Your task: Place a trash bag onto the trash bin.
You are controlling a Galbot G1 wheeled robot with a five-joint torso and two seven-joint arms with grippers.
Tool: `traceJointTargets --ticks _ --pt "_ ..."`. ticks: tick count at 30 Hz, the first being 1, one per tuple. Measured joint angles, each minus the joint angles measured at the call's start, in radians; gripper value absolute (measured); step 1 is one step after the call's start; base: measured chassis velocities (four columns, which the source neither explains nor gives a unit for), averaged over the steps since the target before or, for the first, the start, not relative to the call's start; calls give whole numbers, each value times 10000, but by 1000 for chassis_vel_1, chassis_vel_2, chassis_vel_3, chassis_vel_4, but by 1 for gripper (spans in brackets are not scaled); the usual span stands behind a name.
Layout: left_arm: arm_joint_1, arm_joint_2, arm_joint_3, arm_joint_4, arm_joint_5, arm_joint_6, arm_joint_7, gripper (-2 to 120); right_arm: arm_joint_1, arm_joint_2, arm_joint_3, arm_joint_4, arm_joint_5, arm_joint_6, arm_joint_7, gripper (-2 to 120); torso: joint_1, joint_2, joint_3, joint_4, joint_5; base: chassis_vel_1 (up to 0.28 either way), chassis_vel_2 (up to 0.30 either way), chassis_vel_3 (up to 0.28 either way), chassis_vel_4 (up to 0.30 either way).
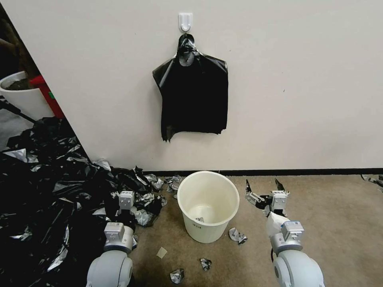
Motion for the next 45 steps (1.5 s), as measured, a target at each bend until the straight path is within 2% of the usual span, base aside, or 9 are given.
traceJointTargets --ticks 30,33,35,36,38,40,42,43,45 --pt "3 8 13 -23 -69 39 -5 100 -57 -21 -4 97 8 10 111 100 -1 0 0 1 0 0 0 0 0" --pt "53 75 97 -284 -530 365 -44 100 -192 -67 -13 311 9 76 354 100 0 -1 0 1 2 0 0 0 0" --pt "108 157 182 -590 -1076 769 -106 100 -471 -168 -24 788 25 245 880 100 0 0 0 1 2 0 0 0 0" --pt "183 256 320 -968 -1761 1271 -169 100 -860 -310 -41 1391 57 472 1570 100 0 0 0 -1 -2 0 0 0 0" --pt "219 303 365 -1142 -2067 1490 -201 100 -1030 -384 -57 1664 77 640 1860 100 0 0 0 -3 -2 0 0 0 0" --pt "109 397 363 -1582 -1740 1036 -300 100 -1131 -533 -162 1992 127 1131 2064 100 0 1 -2 -2 -1 0 0 0 0" --pt "18 432 287 -1608 -1435 657 -366 100 -1116 -589 -198 1990 155 1209 2068 100 0 0 -1 -1 11 0 0 0 0" --pt "-82 463 240 -1494 -1165 282 -471 100 -1046 -664 -227 1924 205 1269 2063 100 -1 0 -1 1 -8 0 0 0 0" --pt "-117 476 225 -1447 -1116 158 -514 100 -1029 -679 -234 1903 218 1278 2063 100 -1 1 -2 1 -6 0 0 0 0"
